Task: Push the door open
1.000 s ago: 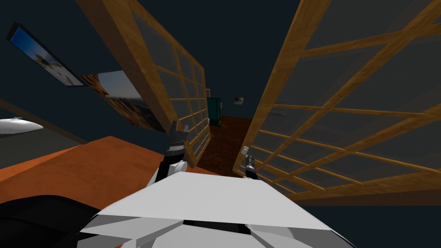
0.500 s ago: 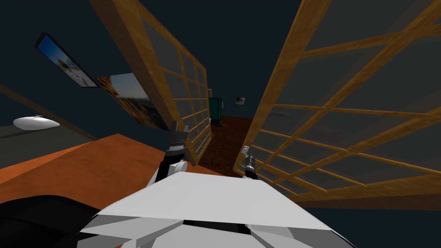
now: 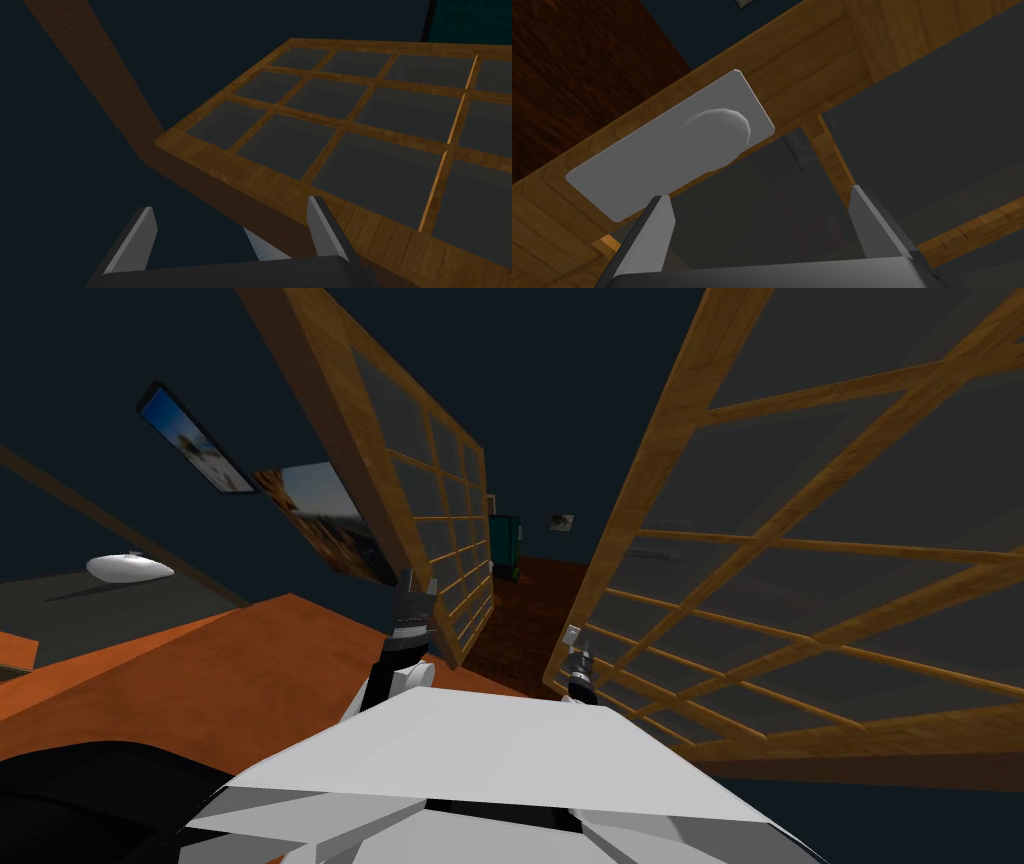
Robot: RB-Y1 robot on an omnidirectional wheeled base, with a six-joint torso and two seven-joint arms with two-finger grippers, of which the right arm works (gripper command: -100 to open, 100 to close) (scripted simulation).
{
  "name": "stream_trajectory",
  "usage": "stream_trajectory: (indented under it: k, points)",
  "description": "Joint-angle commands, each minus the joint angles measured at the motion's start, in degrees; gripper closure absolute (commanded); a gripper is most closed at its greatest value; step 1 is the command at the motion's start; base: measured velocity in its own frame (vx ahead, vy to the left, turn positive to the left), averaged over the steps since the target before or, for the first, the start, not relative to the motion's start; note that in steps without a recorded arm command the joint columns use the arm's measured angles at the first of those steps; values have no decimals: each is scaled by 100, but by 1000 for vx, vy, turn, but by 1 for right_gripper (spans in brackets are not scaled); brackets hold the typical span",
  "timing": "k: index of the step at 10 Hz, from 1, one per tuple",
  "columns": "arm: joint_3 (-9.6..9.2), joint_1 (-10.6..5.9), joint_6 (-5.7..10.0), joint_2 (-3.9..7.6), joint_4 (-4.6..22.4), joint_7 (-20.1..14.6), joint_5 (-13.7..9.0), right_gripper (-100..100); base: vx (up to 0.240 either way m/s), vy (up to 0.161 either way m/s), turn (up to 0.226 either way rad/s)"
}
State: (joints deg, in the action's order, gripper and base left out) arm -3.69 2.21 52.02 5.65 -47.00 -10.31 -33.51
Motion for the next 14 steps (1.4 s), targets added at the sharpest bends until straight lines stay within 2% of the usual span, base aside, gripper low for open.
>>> stream_trajectory:
  k: [1,5,6,10,11,12,14]
  points:
    - [6,3,5,-13,-6,-172,-27,-100,-32,-1,28]
    - [44,-3,42,-97,-10,-848,-189,-100,-39,-1,63]
    - [44,-3,42,-97,-10,-890,-189,-100,-30,-5,31]
    - [80,-8,77,-186,-15,-1567,-346,-100,-41,-5,62]
    - [80,-8,77,-186,-15,-1606,-346,-100,-31,1,29]
    - [92,-10,88,-217,-16,-1835,-396,-100,-30,-2,59]
    - [103,-12,99,-248,-17,-2077,-445,-100,-37,-1,59]
